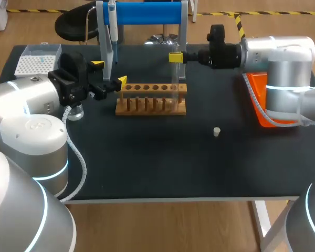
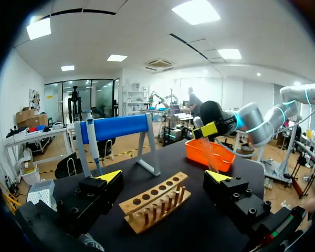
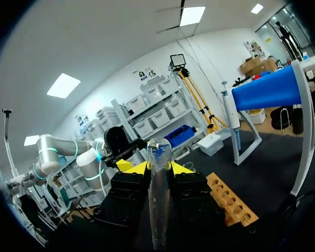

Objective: Invert the test tube, pick up the pipette, mount the tip to pipette, aspirate from beaker and dispense into the tube, eject the tip, return the pipette, and cap with the stopper.

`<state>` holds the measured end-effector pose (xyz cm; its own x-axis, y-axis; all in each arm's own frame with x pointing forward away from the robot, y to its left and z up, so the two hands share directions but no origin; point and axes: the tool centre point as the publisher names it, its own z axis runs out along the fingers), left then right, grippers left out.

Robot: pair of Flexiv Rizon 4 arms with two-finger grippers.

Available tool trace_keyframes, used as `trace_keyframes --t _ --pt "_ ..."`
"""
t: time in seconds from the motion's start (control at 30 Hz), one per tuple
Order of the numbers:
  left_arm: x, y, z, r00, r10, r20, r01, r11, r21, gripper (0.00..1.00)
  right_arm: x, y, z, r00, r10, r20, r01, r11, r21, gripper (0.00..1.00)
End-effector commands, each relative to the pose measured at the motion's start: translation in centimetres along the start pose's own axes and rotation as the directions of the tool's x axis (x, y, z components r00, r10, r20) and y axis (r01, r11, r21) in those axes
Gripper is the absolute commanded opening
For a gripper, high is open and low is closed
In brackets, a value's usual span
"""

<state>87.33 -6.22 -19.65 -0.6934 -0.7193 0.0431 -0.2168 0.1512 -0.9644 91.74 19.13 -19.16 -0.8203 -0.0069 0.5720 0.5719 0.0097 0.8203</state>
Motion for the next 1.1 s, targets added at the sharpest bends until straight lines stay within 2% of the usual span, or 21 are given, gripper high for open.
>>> trace_keyframes --t 0.03,0.1,0.23,0.4,0.63,0.67,0.73,0.87,0.93,1.1 --pt "-0.1 0.0 0.0 1.000 0.000 -0.002 0.000 1.000 0.001 1.00 -0.9 -0.5 0.0 0.722 0.692 -0.013 -0.691 0.722 0.041 0.00" --pt "-0.1 0.0 0.0 1.000 0.000 -0.002 0.000 1.000 0.001 1.00 -1.1 -0.7 0.0 0.674 0.738 -0.021 -0.738 0.674 0.029 0.00" --pt "-0.1 0.0 0.0 1.000 0.000 -0.002 0.000 1.000 0.001 1.00 -0.8 -1.0 0.1 0.647 0.762 -0.028 -0.762 0.647 0.031 0.00" --pt "-0.1 0.0 0.0 1.000 0.000 -0.002 0.000 1.000 0.001 1.00 -0.3 -1.0 0.3 0.641 0.765 -0.064 -0.765 0.643 0.033 0.00" --pt "-0.1 0.0 0.0 1.000 0.000 -0.002 0.000 1.000 0.001 1.00 -0.1 -1.1 0.3 0.649 0.759 -0.047 -0.758 0.651 0.038 0.00" --pt "-0.1 0.0 0.0 1.000 0.000 -0.002 0.000 1.000 0.001 1.00 -0.2 -1.1 0.2 0.629 0.776 -0.053 -0.774 0.631 0.046 0.00" --pt "-0.1 0.0 0.0 1.000 0.000 -0.002 0.000 1.000 0.001 1.00 -0.2 -1.2 0.1 0.640 0.767 -0.044 -0.766 0.642 0.042 0.00" --pt "-0.1 0.0 0.0 1.000 0.000 -0.002 0.000 1.000 0.001 1.00 -0.3 -1.5 0.2 0.638 0.769 -0.039 -0.767 0.640 0.046 0.00" --pt "-0.1 0.0 0.0 1.000 0.000 -0.002 0.000 1.000 0.001 1.00 -0.4 -1.6 0.2 0.655 0.755 -0.029 -0.754 0.655 0.043 0.00" --pt "-0.1 0.0 0.0 1.000 0.000 -0.002 0.000 1.000 0.001 1.00 -0.6 -1.7 0.1 0.650 0.759 -0.029 -0.758 0.651 0.047 0.00"
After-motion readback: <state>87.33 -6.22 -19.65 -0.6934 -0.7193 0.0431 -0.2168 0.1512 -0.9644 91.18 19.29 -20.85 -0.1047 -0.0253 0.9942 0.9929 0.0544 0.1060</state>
